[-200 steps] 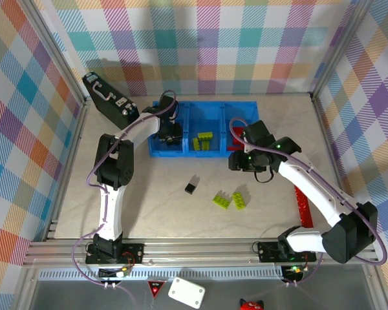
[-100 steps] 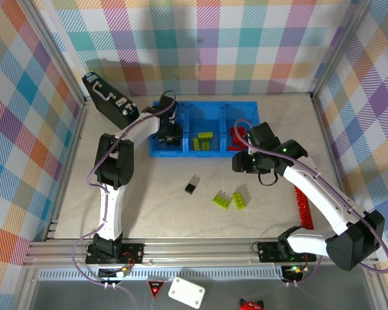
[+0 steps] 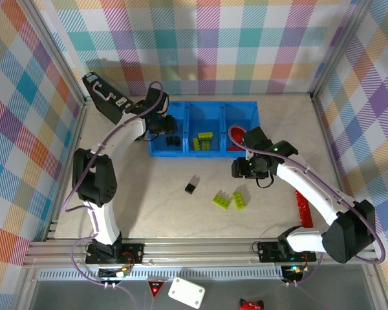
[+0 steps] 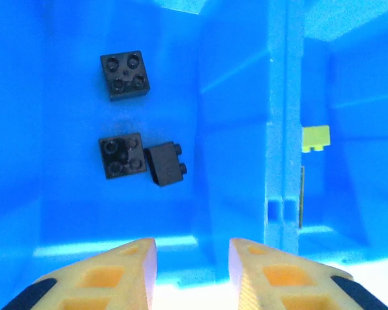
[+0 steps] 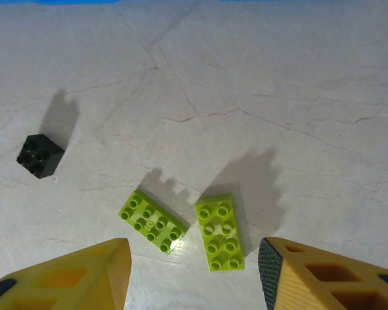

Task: Sort the legos into containers by color
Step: Place the lego in the container, then pick up the lego from the bottom-center of the table.

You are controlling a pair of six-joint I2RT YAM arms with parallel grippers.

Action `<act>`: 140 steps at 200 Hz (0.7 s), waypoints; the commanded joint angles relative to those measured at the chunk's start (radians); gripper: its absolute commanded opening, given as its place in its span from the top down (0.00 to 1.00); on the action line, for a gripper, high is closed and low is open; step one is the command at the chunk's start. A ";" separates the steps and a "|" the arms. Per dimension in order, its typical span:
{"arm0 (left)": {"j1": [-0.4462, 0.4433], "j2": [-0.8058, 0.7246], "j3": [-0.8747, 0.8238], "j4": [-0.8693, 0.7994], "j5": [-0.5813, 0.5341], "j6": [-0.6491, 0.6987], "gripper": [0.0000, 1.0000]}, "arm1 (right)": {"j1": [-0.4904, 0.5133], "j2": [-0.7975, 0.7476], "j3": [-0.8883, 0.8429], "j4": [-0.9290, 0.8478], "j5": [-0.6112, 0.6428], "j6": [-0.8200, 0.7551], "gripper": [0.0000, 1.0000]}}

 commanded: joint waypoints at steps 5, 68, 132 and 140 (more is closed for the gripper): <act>0.002 -0.092 -0.076 0.003 0.021 -0.025 0.66 | 0.000 0.022 -0.032 -0.003 -0.002 -0.023 0.44; -0.027 -0.283 -0.257 0.007 0.023 -0.060 0.67 | 0.000 0.053 -0.100 0.023 -0.045 -0.036 0.44; -0.085 -0.422 -0.403 0.015 -0.019 -0.111 0.67 | 0.064 0.127 -0.134 0.011 0.004 -0.044 0.45; -0.087 -0.430 -0.414 0.017 -0.020 -0.112 0.67 | 0.071 0.136 -0.140 0.016 0.002 -0.043 0.45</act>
